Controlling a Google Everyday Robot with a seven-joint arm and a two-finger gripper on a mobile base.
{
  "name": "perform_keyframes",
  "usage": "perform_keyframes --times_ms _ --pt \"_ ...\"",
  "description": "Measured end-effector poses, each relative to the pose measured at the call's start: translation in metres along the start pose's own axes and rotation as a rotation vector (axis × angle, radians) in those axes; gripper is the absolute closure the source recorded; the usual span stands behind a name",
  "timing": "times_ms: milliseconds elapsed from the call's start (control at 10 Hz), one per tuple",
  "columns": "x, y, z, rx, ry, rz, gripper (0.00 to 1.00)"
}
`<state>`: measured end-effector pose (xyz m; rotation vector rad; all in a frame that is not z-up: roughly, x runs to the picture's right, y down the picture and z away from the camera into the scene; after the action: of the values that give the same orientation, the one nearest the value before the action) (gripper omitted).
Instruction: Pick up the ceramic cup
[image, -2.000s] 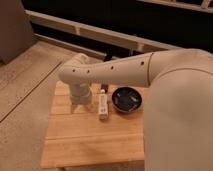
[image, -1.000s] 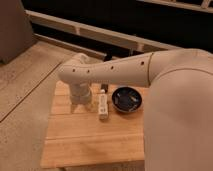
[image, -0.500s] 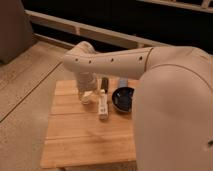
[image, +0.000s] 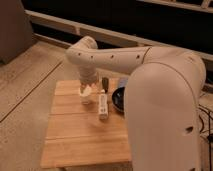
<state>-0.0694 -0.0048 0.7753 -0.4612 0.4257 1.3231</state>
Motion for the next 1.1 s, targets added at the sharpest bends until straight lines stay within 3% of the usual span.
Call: perform_keyframes --times_ms 300,600,800,1100 --pt "-0.02 -0.011 0.013 -0.034 -0.003 -0.023 0.35" --pt "-0.026 -0.019 0.042 -0.059 0.059 -0.022 0.35" --pt "-0.029 -0.022 0.061 -0.047 0.092 -0.041 0.35" --pt "-0.045 -0.012 0.073 -0.04 0.086 -0.109 0.35"
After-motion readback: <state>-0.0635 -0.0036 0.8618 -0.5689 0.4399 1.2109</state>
